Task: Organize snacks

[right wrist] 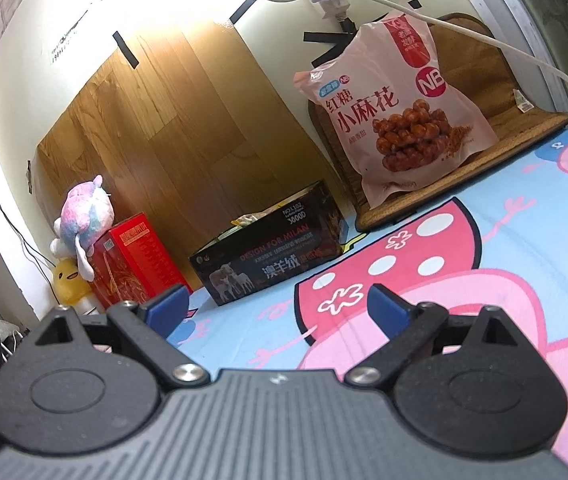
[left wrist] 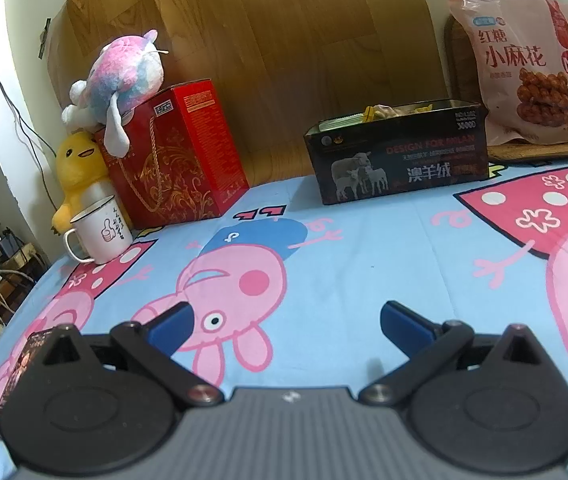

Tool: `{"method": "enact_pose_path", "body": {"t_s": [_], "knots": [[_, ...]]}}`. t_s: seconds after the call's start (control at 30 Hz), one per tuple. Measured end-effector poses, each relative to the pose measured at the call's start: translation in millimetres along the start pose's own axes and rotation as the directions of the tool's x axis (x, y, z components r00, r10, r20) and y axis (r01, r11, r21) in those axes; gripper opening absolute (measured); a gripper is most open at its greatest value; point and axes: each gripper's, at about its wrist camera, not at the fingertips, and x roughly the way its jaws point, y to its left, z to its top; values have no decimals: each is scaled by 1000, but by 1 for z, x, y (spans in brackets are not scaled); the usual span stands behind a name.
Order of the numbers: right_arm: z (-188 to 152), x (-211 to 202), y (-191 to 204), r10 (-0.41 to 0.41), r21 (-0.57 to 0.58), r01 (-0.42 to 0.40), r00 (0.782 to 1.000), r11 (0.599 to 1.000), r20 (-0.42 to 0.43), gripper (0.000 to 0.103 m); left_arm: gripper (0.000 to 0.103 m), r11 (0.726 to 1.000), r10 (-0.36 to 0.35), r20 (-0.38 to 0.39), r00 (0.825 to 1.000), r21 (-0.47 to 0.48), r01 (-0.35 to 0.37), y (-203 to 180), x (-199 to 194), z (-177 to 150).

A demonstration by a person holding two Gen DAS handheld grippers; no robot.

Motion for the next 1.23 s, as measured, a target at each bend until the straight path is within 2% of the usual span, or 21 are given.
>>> {"method": "enact_pose_path", "body": {"t_s": [0.93,1.23], "knots": [[0,0,-2,1,3,-1,1000,1000,1,98,103,1000,-20,-3,1000,9,20,-4,-4,0],[-1,0,-1,0,2,0,1000,1000,2,98,103,999,-51,0,999,9,51,-5,-5,0]]}}
